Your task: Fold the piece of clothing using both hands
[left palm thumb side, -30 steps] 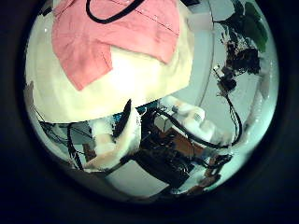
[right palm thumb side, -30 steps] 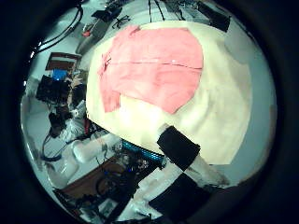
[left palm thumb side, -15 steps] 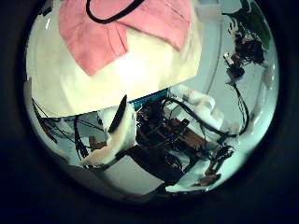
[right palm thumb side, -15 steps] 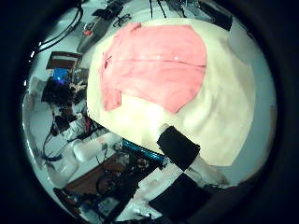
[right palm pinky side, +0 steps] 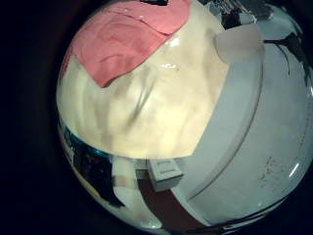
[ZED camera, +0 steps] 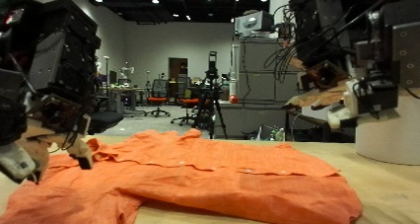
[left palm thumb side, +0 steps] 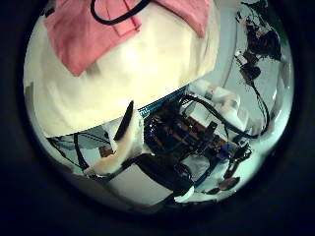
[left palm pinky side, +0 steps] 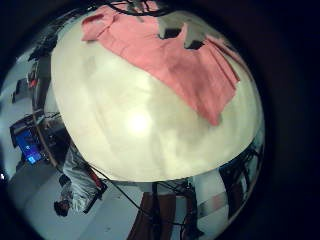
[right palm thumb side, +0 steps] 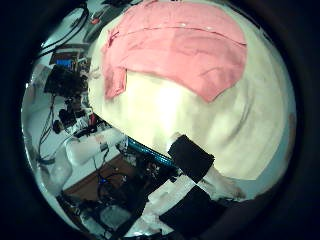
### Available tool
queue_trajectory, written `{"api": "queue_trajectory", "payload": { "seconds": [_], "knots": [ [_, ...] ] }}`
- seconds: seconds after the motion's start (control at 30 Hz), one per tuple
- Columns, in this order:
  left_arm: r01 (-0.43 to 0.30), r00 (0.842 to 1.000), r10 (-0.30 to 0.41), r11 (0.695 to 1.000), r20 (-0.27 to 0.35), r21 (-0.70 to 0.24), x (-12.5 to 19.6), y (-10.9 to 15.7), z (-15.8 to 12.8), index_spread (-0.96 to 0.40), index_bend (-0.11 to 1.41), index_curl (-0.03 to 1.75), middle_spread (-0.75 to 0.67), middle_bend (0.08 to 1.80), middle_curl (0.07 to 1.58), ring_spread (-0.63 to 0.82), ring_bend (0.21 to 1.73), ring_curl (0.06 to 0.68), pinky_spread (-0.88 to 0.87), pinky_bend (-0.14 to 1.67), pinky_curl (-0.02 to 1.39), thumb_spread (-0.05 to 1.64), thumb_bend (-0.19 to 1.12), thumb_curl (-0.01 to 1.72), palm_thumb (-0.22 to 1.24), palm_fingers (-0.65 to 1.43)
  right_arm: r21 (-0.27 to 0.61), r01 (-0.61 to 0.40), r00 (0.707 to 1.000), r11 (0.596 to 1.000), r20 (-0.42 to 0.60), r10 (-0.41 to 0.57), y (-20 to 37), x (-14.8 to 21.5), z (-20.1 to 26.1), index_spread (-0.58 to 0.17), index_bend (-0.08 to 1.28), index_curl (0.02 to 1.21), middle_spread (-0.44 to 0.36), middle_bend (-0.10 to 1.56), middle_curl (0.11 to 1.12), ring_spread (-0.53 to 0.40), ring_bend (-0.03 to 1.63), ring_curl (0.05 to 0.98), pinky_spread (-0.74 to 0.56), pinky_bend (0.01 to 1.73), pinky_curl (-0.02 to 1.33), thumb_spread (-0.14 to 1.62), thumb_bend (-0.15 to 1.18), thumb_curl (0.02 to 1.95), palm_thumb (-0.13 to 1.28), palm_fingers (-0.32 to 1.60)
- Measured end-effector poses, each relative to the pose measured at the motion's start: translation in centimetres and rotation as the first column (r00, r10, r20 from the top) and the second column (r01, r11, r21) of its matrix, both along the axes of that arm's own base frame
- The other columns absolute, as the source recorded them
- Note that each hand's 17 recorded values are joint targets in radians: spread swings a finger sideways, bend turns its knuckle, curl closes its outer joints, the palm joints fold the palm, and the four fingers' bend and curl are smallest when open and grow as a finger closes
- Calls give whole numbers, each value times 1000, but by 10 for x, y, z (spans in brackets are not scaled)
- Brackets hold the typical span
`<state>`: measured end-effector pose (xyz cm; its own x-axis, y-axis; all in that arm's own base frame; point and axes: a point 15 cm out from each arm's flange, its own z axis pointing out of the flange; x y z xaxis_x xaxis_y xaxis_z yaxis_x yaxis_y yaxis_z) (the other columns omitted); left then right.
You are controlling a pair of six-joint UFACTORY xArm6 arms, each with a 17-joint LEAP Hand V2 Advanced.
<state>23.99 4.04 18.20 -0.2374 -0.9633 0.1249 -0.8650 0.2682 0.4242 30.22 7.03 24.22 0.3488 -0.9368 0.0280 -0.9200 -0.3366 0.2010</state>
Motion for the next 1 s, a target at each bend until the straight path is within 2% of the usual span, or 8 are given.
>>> {"api": "queue_trajectory", "payload": {
  "seconds": [0.2, 0.43, 0.73, 1.0],
  "knots": [
    [0, 1000, 0, 1000, 27, 5, 4, 0, -19, 84, 164, 294, 229, 181, 326, 445, 479, 230, 395, 344, 330, 1136, -21, 295, 449, 11, -18, -16, 998, 1000, -68, 14, 4, -1, -30, -278, 154, 291, 57, 230, 347, 198, 387, 226, 305, 321, 309, 1122, -32, 239, 357, 110],
    [-32, 998, 29, 998, 63, 45, 5, 3, -41, 88, 160, 295, 252, 194, 323, 448, 485, 230, 397, 350, 331, 1120, -20, 297, 441, 8, -17, -30, 998, 999, -61, 29, 13, 16, -59, -266, 158, 285, 55, 216, 346, 184, 360, 223, 272, 342, 317, 1065, -23, 257, 350, 128],
    [-40, 996, 31, 992, 82, 122, 12, 12, -43, 125, 153, 287, 272, 202, 334, 443, 494, 230, 381, 339, 326, 1059, -24, 312, 468, 34, -51, -49, 990, 998, -137, 42, 15, 11, -87, -235, 156, 282, 32, 234, 354, 160, 373, 233, 239, 318, 310, 1027, -21, 279, 391, 177],
    [-45, 995, 33, 990, 89, 136, 14, 10, -49, 119, 162, 289, 226, 218, 347, 402, 496, 228, 325, 333, 322, 1024, -27, 316, 465, 98, -60, -43, 985, 997, -171, 32, 12, 11, -101, -211, 169, 287, 8, 257, 361, 107, 386, 238, 189, 283, 299, 1007, -21, 291, 413, 254]
  ]
}}
